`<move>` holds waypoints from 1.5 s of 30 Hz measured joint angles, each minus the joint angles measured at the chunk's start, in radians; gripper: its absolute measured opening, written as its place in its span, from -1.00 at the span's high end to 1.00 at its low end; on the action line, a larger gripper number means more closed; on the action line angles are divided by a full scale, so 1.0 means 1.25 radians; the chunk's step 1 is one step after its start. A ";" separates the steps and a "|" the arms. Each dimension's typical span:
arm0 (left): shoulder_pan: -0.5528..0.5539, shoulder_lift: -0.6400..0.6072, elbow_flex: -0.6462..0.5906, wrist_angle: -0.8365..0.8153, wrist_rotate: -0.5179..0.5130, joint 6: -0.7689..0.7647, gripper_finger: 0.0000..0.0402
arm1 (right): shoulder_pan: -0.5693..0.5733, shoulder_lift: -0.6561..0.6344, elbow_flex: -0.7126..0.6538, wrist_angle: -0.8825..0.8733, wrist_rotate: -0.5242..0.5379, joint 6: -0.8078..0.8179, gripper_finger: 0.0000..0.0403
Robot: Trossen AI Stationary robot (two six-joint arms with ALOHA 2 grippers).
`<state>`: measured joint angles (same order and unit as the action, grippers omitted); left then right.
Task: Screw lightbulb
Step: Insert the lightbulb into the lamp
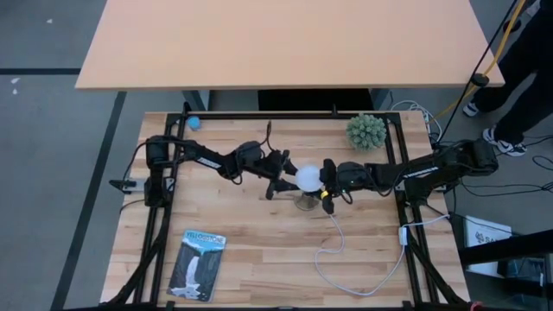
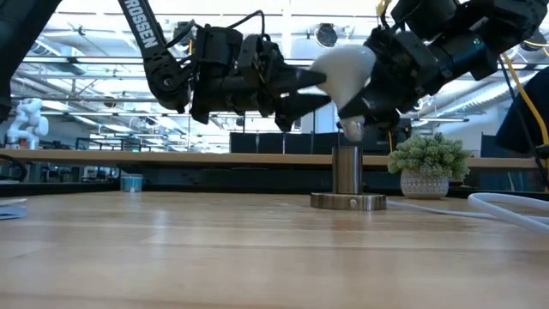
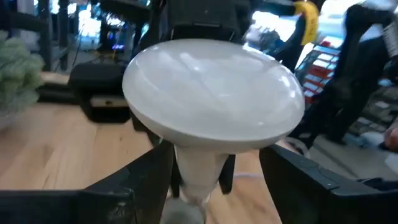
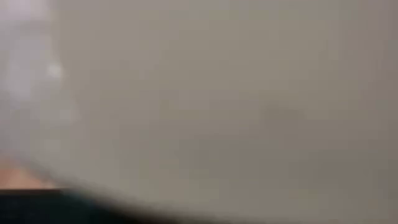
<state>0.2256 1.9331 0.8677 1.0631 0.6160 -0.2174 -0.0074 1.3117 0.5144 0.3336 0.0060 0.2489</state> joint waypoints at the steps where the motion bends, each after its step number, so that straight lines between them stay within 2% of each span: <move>1: -0.005 0.001 0.000 -0.016 -0.013 0.013 -0.22 | 0.000 0.000 0.000 -0.016 0.004 0.000 0.21; 7: -0.026 0.001 0.000 -0.063 -0.066 0.056 -0.22 | 0.001 0.016 0.000 -0.009 0.041 -0.005 0.21; 14: -0.025 0.001 -0.002 -0.050 -0.054 0.052 -0.22 | 0.018 0.093 0.000 0.091 0.040 0.017 0.21; 20: -0.019 0.002 -0.004 -0.091 -0.052 0.062 -0.22 | 0.023 0.150 0.002 0.100 0.059 0.038 0.21; 37: -0.009 0.001 0.000 -0.107 -0.059 0.083 -0.22 | 0.023 0.131 0.001 0.087 0.059 0.000 0.21; 45: -0.011 0.001 0.000 -0.108 -0.057 0.079 -0.22 | 0.023 0.128 0.000 0.083 0.023 0.025 0.21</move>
<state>0.2116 1.9339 0.8676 0.9279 0.5449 -0.1182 0.0208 1.4711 0.5148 0.4371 0.0344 0.2804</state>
